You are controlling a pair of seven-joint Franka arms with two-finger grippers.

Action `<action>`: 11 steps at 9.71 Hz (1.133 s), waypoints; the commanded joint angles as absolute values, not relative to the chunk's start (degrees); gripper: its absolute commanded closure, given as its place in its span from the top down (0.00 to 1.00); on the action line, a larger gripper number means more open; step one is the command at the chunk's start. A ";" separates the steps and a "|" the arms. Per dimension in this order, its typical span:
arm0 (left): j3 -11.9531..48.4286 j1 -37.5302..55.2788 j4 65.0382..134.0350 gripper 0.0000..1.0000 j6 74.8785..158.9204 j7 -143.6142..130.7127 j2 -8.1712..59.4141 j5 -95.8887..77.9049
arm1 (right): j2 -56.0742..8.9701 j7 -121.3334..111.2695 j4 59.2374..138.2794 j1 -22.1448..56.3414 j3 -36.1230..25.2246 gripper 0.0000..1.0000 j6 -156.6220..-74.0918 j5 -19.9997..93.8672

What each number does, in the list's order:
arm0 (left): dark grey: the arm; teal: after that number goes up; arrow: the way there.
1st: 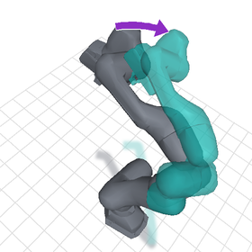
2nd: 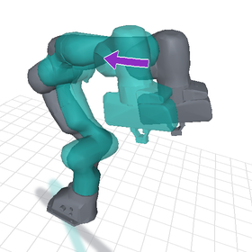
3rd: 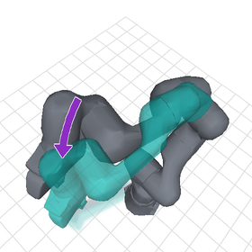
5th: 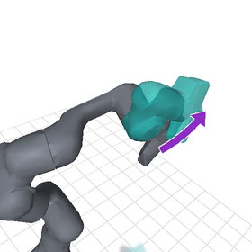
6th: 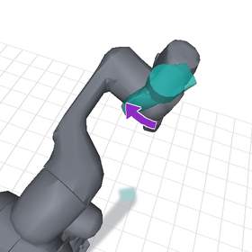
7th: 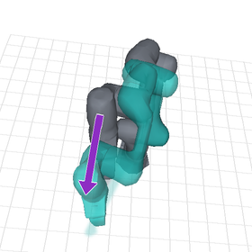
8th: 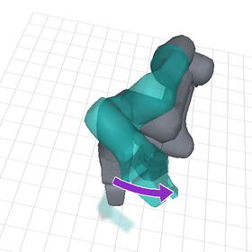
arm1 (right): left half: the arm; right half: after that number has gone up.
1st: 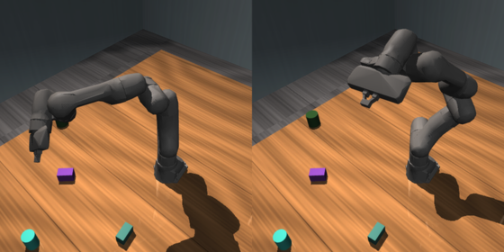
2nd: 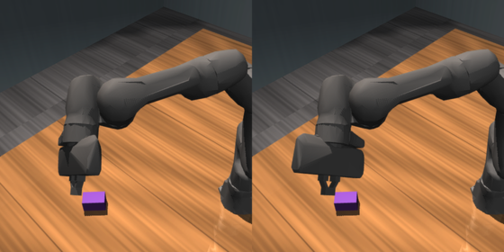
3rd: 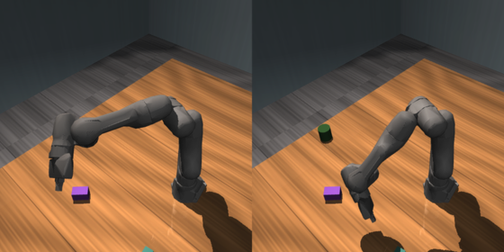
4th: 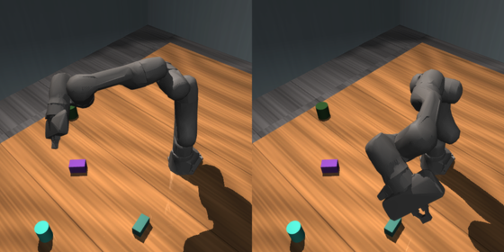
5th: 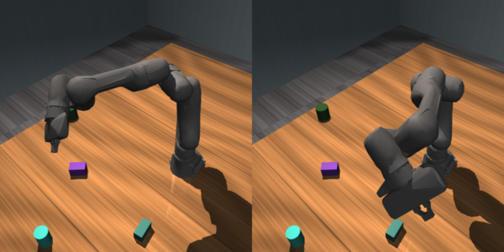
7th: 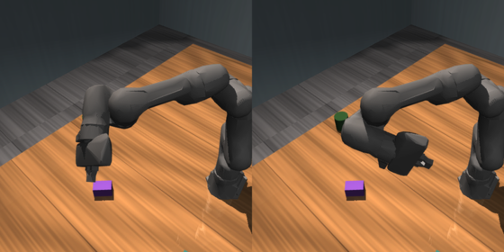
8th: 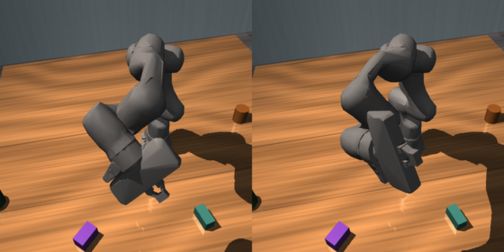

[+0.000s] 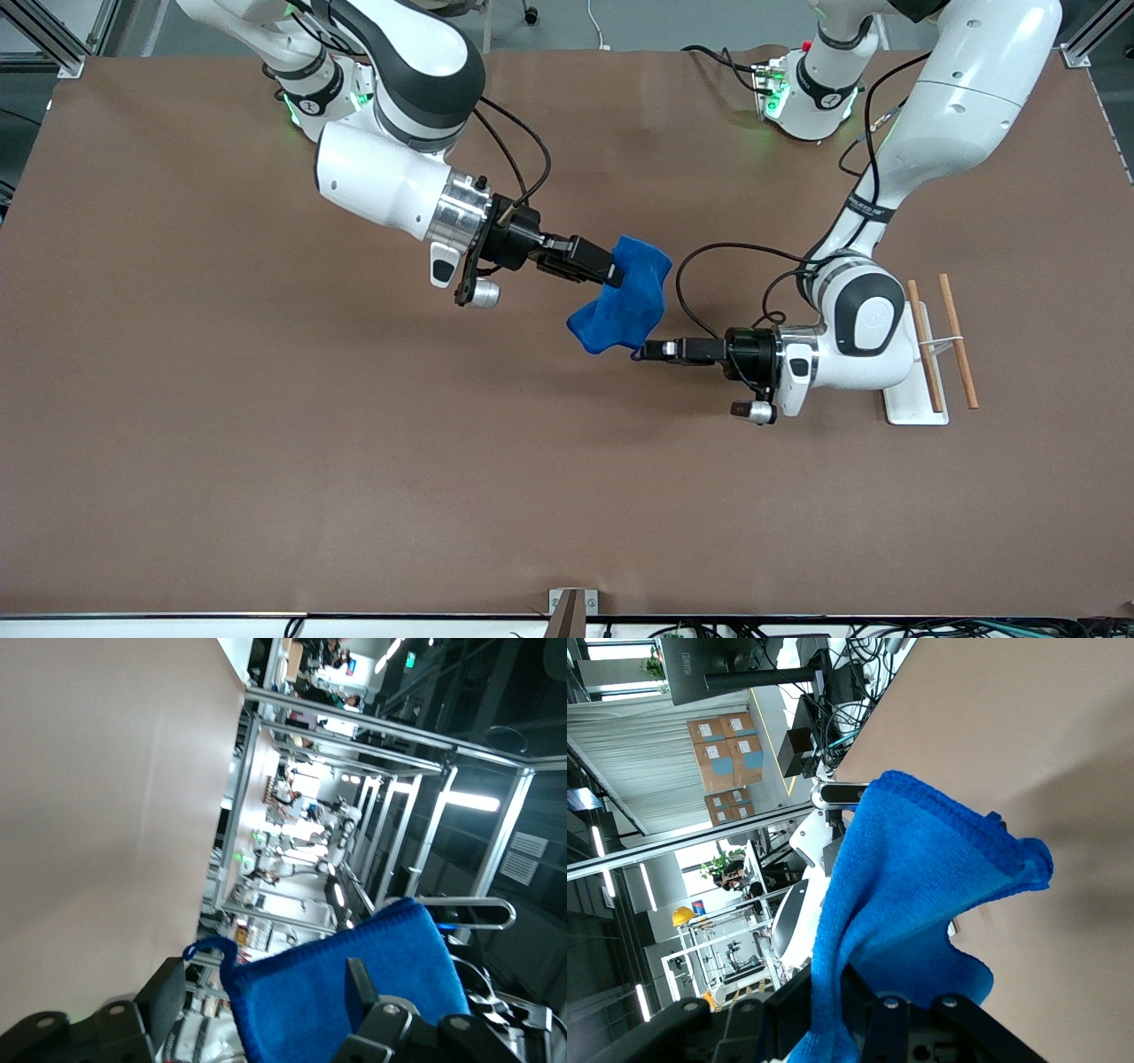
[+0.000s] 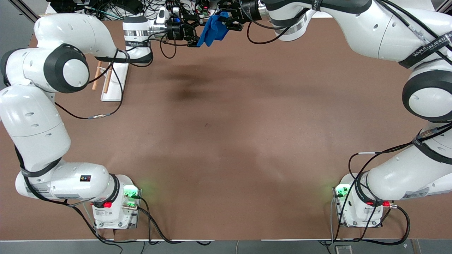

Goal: Right arm passes towel to left arm to hang
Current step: 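Grasp the hanging towel with the left gripper below the right gripper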

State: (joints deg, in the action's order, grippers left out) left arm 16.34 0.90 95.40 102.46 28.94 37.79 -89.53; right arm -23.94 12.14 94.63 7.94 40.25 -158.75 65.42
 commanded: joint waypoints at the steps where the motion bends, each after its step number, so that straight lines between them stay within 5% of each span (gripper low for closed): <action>1: 16.61 -0.79 97.38 0.77 99.33 26.74 37.97 -90.26 | -24.87 12.39 93.34 8.17 40.69 0.00 -159.43 66.88; 11: 16.44 -1.85 98.00 0.71 92.72 19.51 38.41 -89.56 | -24.96 12.30 93.34 8.26 40.69 0.00 -159.52 66.89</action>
